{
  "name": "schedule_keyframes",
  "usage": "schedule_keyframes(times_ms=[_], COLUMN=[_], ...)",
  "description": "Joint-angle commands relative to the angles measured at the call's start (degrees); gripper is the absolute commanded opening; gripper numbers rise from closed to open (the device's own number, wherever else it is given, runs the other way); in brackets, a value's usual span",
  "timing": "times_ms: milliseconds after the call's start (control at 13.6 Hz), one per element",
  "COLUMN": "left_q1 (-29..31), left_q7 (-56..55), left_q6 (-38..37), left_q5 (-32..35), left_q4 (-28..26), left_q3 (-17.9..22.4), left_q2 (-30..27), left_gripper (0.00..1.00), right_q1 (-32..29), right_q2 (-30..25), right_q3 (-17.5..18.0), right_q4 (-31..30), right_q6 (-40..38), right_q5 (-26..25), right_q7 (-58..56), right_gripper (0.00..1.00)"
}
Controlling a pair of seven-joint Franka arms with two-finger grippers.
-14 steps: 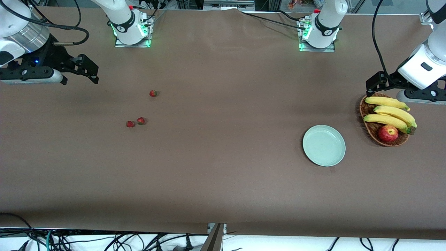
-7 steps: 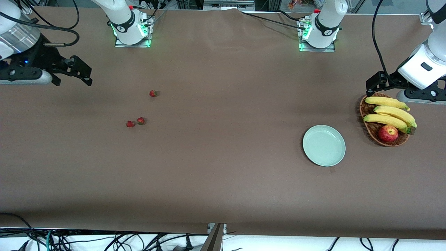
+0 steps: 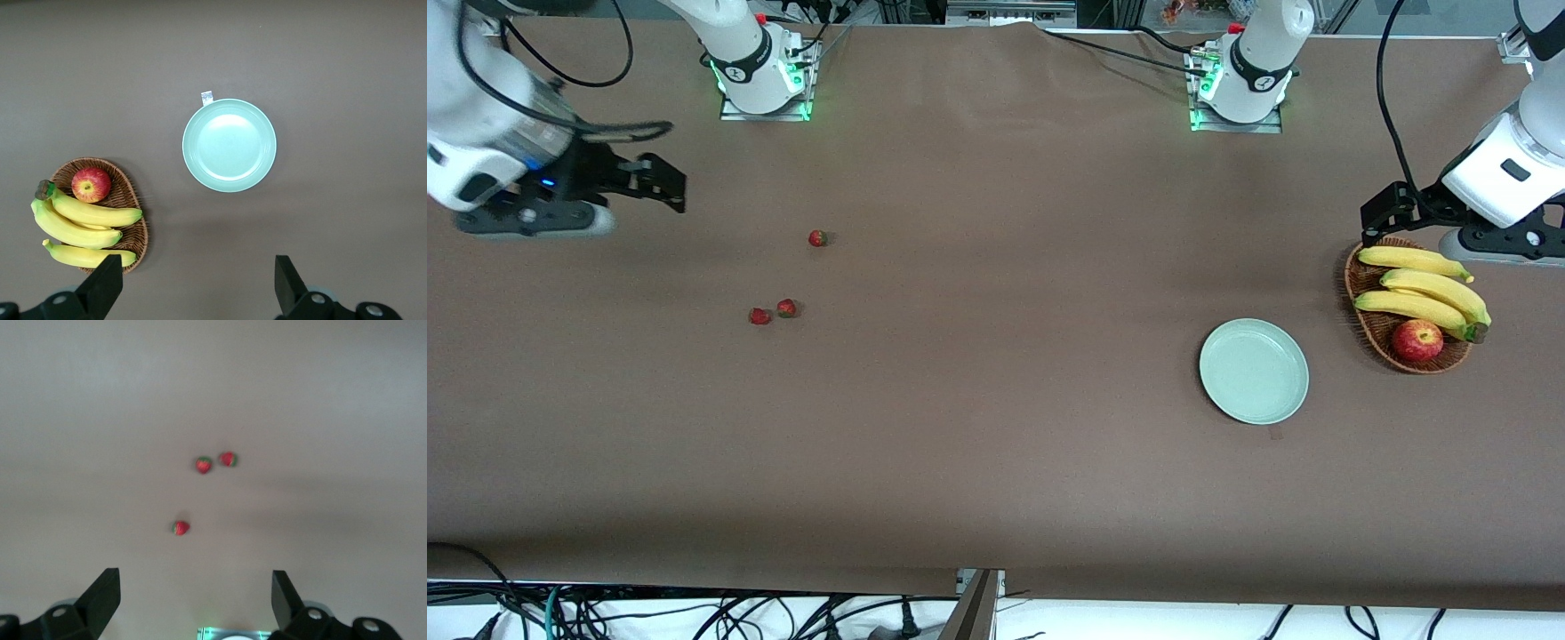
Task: Collect all strawberries into plate
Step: 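Move the right gripper over the cluster of red strawberries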
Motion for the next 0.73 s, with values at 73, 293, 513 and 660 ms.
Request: schedule_keyframes(times_ms=[73, 293, 513, 660], left_q1=[-0.4, -0.7, -0.7, -0.8], left_q7=[-0.1, -0.2, -0.1, -0.2], left_q6=[-0.4, -1.2, -1.4, -1.4], left_q5=[-1.1, -1.1, -1.1, -1.1], left_q4=[-0.1, -0.1, -0.1, 0.1], left_q3=[0.2, 0.2, 0.2, -0.1], left_q2=[-0.5, -0.5, -0.6, -0.6], left_gripper=[1.00, 1.00, 1.00, 1.00], right_q1=[2.0, 2.0, 2.0, 2.0], right_q2=[-3.3, -4.7, -3.4, -1.3], right_q3=[2.1, 6.1, 9.7, 9.9], right_q4=[-18.3, -34.4, -42.5, -47.1], right_q6=[12.2, 27.1, 36.5, 43.8], right_q5=[1.0, 1.1, 1.2, 2.2], right_q7=[3.7, 12.5, 17.4, 17.4], right_gripper=[1.00, 1.00, 1.00, 1.00])
